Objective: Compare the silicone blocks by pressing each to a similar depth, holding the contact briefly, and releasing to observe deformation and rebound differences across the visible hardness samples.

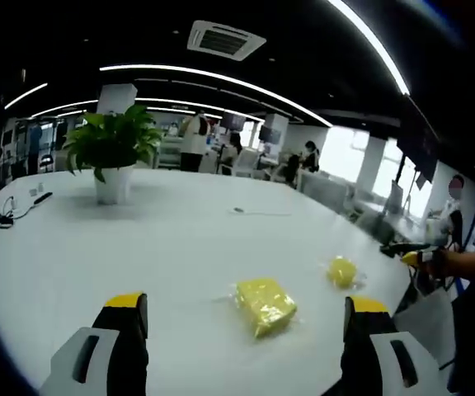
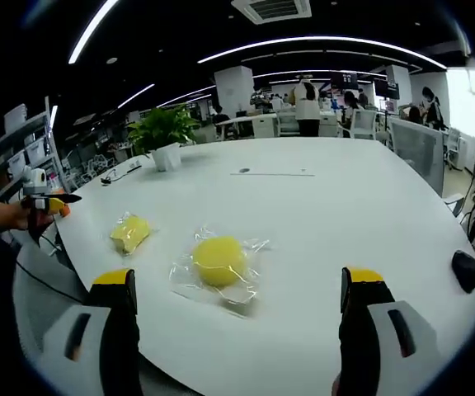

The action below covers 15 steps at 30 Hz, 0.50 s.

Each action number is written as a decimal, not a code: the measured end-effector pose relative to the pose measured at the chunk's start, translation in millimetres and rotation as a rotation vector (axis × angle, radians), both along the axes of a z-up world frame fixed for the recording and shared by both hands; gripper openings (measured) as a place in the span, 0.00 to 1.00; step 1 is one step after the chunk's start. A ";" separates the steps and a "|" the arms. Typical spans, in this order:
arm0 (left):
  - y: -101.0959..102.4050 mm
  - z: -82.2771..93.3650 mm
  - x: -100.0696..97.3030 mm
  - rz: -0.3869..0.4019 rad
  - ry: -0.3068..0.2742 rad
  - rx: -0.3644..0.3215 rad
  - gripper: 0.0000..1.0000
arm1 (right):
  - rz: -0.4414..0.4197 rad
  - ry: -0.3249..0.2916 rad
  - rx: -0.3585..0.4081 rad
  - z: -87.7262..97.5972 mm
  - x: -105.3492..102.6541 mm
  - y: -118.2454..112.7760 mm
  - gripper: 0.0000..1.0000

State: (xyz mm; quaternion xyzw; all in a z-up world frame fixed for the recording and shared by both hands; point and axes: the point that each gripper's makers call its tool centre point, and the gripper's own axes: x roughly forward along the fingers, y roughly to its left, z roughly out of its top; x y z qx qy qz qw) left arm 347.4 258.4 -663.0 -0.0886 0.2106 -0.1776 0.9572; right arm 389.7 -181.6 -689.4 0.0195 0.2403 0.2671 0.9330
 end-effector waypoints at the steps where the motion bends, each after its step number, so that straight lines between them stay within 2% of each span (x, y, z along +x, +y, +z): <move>1: 0.2 0.4 0.6 0.002 0.000 -0.002 1.00 | 0.000 0.000 0.001 0.3 0.2 0.5 0.96; 8: 2.8 2.4 4.2 0.002 0.000 -0.010 1.00 | 0.012 -0.007 0.009 5.8 -1.5 5.7 0.96; 15: 1.8 0.6 1.6 0.005 0.008 -0.026 1.00 | 0.014 0.015 0.012 2.4 -5.9 3.1 0.96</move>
